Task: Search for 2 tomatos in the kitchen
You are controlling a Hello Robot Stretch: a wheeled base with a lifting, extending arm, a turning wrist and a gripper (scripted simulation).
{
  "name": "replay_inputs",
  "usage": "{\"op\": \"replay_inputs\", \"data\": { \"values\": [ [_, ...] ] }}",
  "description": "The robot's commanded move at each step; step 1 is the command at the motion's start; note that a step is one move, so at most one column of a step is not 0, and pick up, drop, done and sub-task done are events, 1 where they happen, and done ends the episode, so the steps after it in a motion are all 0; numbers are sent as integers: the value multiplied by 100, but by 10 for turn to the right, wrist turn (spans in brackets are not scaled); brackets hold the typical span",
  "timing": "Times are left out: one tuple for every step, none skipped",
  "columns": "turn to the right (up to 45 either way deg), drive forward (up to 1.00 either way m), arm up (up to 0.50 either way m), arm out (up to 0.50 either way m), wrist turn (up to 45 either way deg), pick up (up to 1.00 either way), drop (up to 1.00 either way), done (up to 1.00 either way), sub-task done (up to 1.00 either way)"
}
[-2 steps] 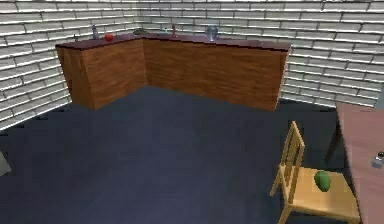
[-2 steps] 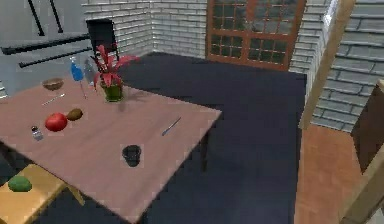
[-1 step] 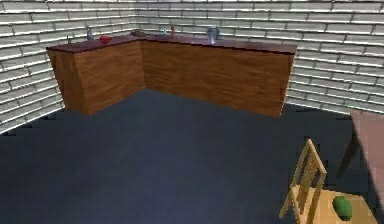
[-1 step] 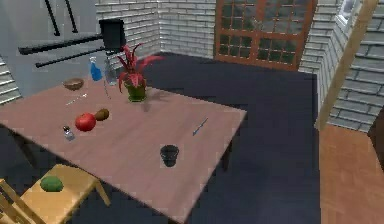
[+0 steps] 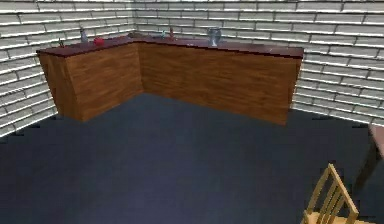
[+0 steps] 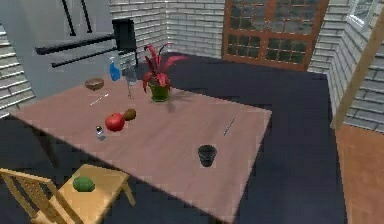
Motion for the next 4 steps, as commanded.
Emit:
{"op": "replay_inputs", "data": {
  "values": [
    [120,0,0,0,0,0,0,0,0],
    [0,15,0,0,0,0,0,0,0],
    [450,0,0,0,0,0,0,0,0],
    [150,0,0,0,0,0,0,0,0]
  ]
}}
